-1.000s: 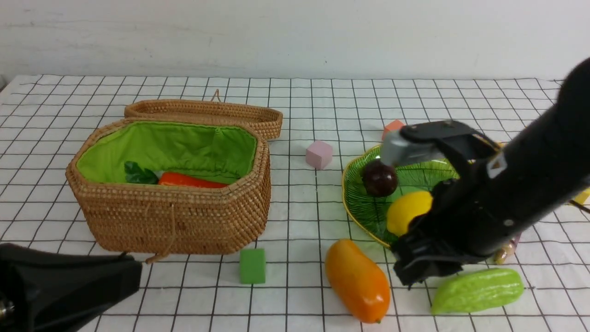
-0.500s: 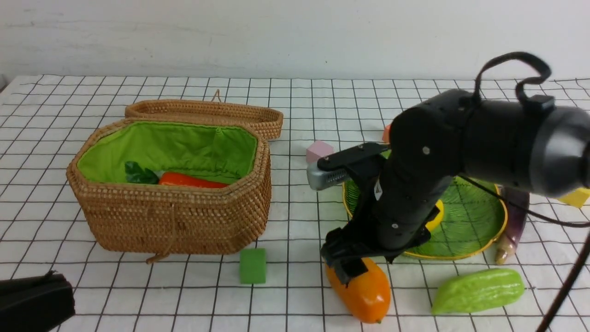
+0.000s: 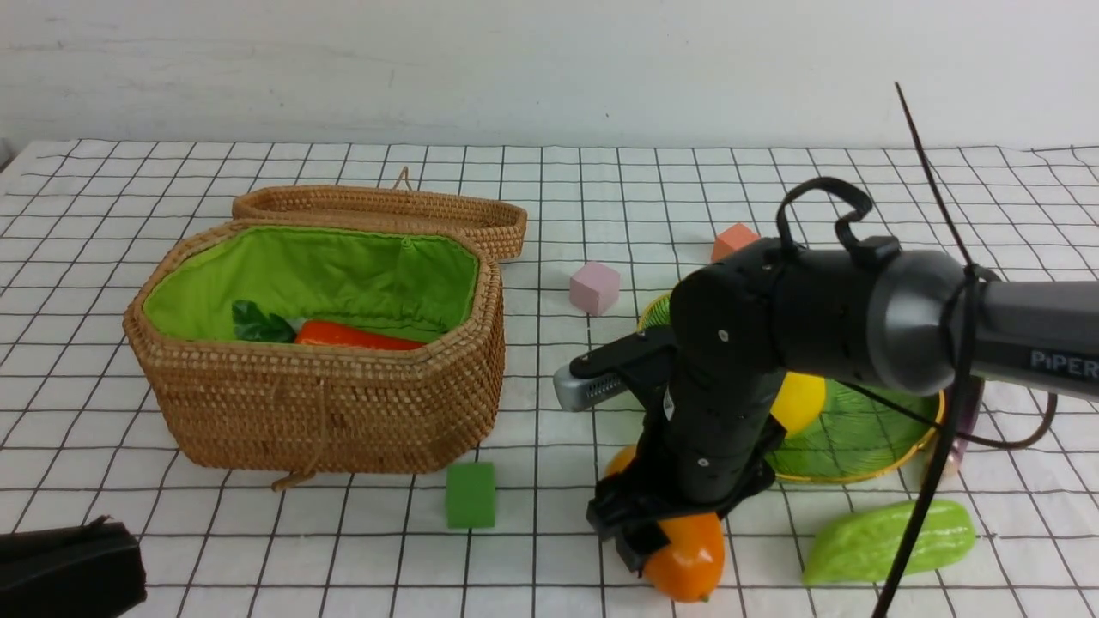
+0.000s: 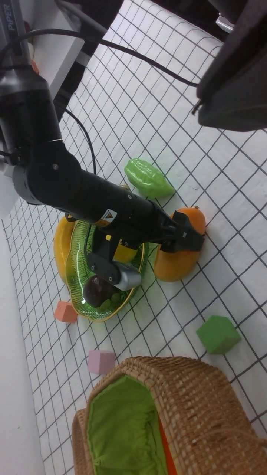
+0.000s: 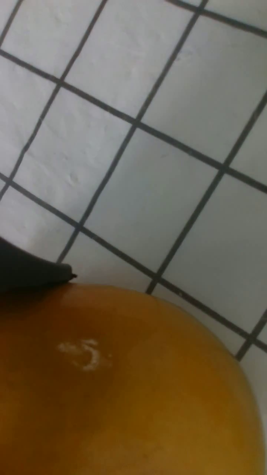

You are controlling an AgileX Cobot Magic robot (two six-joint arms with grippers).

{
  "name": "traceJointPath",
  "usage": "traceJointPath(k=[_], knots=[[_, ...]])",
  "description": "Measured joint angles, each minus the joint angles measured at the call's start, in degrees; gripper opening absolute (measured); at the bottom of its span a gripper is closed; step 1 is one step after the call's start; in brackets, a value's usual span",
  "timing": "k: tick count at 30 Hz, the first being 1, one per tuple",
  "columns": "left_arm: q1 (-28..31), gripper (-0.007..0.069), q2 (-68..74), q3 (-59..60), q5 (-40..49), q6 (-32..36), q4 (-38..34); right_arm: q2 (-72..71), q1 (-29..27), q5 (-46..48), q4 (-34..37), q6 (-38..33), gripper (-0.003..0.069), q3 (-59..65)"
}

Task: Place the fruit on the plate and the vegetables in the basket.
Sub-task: Use the right arm to grab a mango and put it into the right plate

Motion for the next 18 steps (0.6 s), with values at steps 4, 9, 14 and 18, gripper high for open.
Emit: traceJointPath(k=[4, 9, 14, 18], knots=[[0.00, -0.0013, 0.00, 0.00, 0.20, 0.00, -0.28, -0.17, -0.05, 1.82, 2.09, -1.50, 0.0613, -0.44], [0.00, -0.0013, 0.00, 0.00, 0.23, 0.05, -0.39, -5.24, -0.39, 4.99, 2.74, -1.50, 0.0613, -2.26], [0.00, -0.0013, 0.00, 0.00, 0.15, 3.49, -0.52, -13.33, -9.27, 4.64, -7.05, 8.32, 0.0613, -6.13], [0.00, -0.0013, 0.00, 0.00, 0.11, 5.70, -2.19, -11.07, -20.77, 4.26, -10.72, 15.24, 0.0613, -5.58]])
